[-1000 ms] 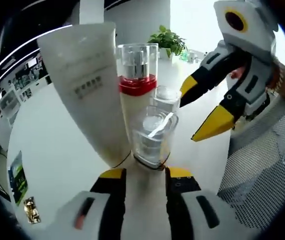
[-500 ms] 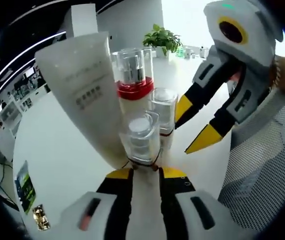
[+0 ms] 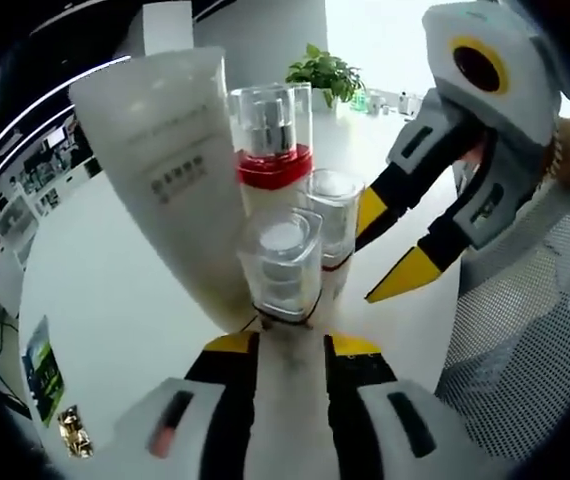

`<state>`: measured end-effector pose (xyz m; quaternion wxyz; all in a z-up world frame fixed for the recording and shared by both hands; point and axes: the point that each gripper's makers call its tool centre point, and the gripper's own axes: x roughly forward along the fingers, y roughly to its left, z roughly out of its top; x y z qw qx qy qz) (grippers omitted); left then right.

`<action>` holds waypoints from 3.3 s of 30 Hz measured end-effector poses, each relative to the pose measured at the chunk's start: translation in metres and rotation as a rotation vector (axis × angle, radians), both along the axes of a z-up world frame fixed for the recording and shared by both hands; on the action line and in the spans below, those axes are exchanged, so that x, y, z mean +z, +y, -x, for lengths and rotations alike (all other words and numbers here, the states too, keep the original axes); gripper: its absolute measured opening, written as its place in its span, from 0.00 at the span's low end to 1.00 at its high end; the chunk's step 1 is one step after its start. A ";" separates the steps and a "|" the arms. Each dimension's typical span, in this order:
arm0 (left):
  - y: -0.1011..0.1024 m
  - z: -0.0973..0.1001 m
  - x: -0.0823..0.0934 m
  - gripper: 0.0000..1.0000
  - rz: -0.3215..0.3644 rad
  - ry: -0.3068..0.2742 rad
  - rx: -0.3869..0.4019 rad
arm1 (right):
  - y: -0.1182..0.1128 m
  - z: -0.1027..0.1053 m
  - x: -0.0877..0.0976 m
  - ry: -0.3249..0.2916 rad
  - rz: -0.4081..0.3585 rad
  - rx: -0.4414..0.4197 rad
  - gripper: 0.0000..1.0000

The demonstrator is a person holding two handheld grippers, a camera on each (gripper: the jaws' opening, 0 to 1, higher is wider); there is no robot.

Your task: Arrange the skincare products in the storage area until every visible bottle or jar stands upright without overlapping.

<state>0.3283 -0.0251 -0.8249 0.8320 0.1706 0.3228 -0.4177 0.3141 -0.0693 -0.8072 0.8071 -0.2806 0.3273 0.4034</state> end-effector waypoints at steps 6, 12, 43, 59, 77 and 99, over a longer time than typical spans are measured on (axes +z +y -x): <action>-0.006 0.002 0.000 0.31 -0.003 -0.022 -0.036 | 0.001 0.000 0.001 -0.007 -0.002 0.009 0.17; -0.007 0.003 -0.002 0.31 0.001 -0.012 -0.039 | 0.003 -0.001 0.002 -0.015 -0.007 0.017 0.19; 0.000 0.000 -0.002 0.19 0.011 0.019 -0.015 | 0.005 -0.005 0.007 -0.088 0.030 0.059 0.21; 0.026 0.000 -0.015 0.23 -0.078 0.097 0.053 | -0.009 0.005 -0.018 0.007 0.148 0.048 0.19; 0.144 -0.036 0.039 0.32 -0.077 0.006 0.460 | 0.021 0.021 -0.019 -0.102 0.233 0.232 0.11; 0.310 -0.032 0.009 0.66 0.011 0.079 1.205 | 0.037 0.032 -0.027 -0.154 0.311 0.353 0.12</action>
